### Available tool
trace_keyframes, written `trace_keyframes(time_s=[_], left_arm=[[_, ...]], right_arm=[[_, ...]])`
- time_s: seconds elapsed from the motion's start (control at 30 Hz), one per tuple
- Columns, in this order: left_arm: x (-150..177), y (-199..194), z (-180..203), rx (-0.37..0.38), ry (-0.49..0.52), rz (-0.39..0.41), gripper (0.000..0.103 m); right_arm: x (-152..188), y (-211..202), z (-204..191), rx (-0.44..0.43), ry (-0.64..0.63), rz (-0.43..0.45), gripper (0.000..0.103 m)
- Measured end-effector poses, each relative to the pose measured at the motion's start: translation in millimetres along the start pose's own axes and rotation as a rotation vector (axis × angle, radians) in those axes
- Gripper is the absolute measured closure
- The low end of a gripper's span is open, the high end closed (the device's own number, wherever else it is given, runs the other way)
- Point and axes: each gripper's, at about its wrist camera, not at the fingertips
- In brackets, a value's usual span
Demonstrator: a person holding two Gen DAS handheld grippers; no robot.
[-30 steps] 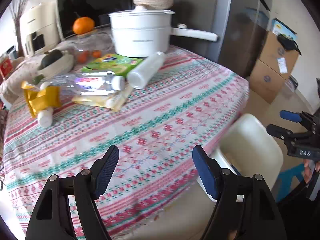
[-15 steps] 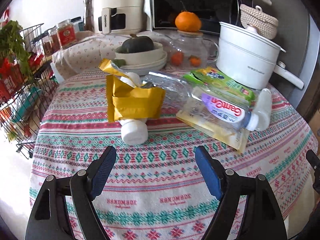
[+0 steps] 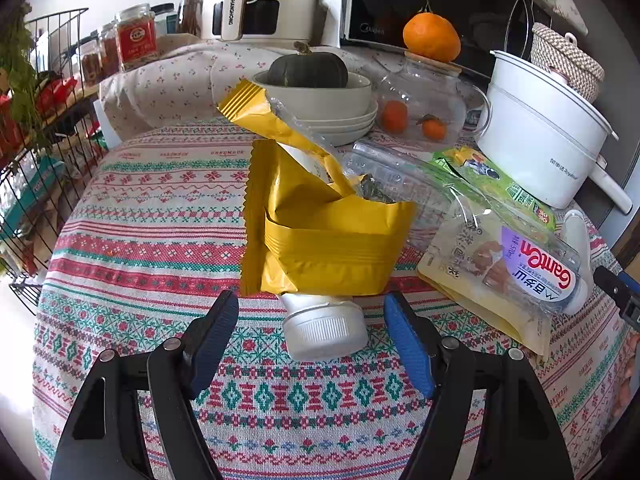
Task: Collect trash
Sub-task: 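Grasp the white plastic bottle with the left tool while the right tool grasps the frosted bottle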
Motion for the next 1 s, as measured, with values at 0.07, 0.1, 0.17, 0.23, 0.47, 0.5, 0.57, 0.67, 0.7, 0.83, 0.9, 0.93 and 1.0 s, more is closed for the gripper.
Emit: trace_keyframes(time_s=[0.07,0.1,0.17,0.23,0.47,0.5,0.57,0.67,0.7,0.83,0.9,0.93,1.0], left_arm=[[-2,5,-3,0.01,-0.002,-0.01,0.033],[-2,8,-4,0.014,-0.005,-0.018,0.035],[-1,13,-7,0.027,-0.021,-0.039,0.043],[-1,17,-11,0.043,-0.048,-0.055,0.05],[-2,15,-12,0.047,-0.047,-0.073,0.06],[-1,15,-13,0.048,-0.047,-0.076,0.06],[1,12,-13,0.052,-0.049,-0.084,0.061],[3,8,-14,0.064,-0.062,-0.099,0.061],[5,6,-14,0.065,-0.065,-0.104,0.061],[10,-4,-12,0.057,-0.069,-0.118,0.061],[13,-12,-11,0.051,-0.078,-0.12,0.061],[14,-16,-10,0.05,-0.082,-0.12,0.061],[17,-25,-7,0.05,-0.085,-0.112,0.061]], right_arm=[[-8,14,-3,-0.011,0.032,-0.022,0.007],[-13,21,-4,-0.014,0.048,-0.032,0.007],[-20,31,-6,-0.027,0.085,-0.047,0.007],[-28,39,-8,-0.049,0.13,-0.057,0.007],[-45,57,-18,-0.104,0.241,-0.119,0.007],[-46,60,-20,-0.108,0.25,-0.127,0.007],[-48,65,-25,-0.11,0.252,-0.152,0.007],[-47,80,-34,-0.102,0.224,-0.232,0.007],[-45,84,-35,-0.089,0.219,-0.255,0.007],[-32,86,-23,-0.091,0.278,-0.29,0.018],[-29,82,-19,-0.082,0.246,-0.295,0.038],[-28,80,-17,-0.079,0.232,-0.299,0.039],[-23,75,-7,-0.1,0.243,-0.319,0.045]])
Point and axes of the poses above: each gripper's, at about its wrist camera, not at the fingertips, and y roughly the way its jaws point, z to its right, x to its underside, and after that the axes turned 8 degrees about x, right-handed
